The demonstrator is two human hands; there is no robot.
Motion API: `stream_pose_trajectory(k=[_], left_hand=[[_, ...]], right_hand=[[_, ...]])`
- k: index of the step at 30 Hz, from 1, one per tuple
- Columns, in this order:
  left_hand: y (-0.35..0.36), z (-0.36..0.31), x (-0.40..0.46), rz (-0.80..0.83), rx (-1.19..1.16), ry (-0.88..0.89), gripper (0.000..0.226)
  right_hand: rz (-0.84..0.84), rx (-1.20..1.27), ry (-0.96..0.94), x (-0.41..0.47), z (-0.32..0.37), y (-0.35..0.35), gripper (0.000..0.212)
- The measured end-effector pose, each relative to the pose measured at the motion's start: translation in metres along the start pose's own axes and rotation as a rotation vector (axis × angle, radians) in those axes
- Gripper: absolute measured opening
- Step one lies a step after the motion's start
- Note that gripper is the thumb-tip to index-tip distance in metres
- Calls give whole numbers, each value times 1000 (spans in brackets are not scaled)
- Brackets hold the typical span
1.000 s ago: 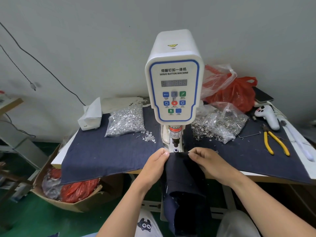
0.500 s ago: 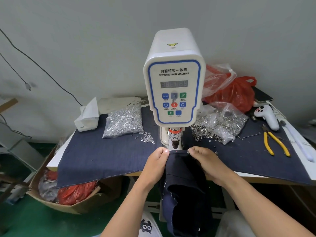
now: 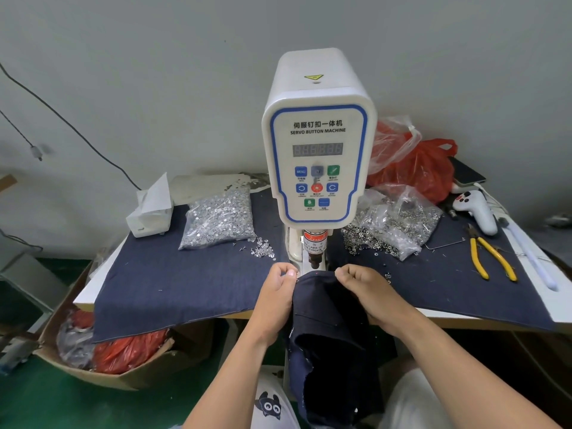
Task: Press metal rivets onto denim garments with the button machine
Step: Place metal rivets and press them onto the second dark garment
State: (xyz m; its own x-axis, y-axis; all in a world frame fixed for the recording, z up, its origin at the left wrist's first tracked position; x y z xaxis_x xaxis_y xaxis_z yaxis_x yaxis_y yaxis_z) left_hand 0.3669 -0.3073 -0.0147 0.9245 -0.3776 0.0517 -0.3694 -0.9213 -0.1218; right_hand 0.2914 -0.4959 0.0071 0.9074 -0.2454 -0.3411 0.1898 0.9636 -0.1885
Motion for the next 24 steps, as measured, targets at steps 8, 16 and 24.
stream_pose_trajectory(k=[8,16,24], left_hand=[[0,0,0,40,-11,-19,9],[0,-1,-1,56,-33,2,11],[0,3,1,34,-34,6,11]], right_hand=[[-3,-13,-11,0,1,0,35],[9,24,-4,1,0,1,33],[7,-19,-17,3,-2,0,34]])
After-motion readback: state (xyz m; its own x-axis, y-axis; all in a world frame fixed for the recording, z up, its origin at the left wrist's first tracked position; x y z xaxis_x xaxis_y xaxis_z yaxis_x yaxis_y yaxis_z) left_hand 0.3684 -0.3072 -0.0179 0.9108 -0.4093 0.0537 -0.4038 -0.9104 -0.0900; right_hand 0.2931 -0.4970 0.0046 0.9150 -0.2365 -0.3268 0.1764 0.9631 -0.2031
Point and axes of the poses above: each hand's wrist, its own x-axis towards the middle knuckle, its own y-axis out of the palm, z = x × y, the point moved 3 cm from there along x, towards the middle knuckle, and after that the axes turned 10 degrees about y, right-handed, at the moved point
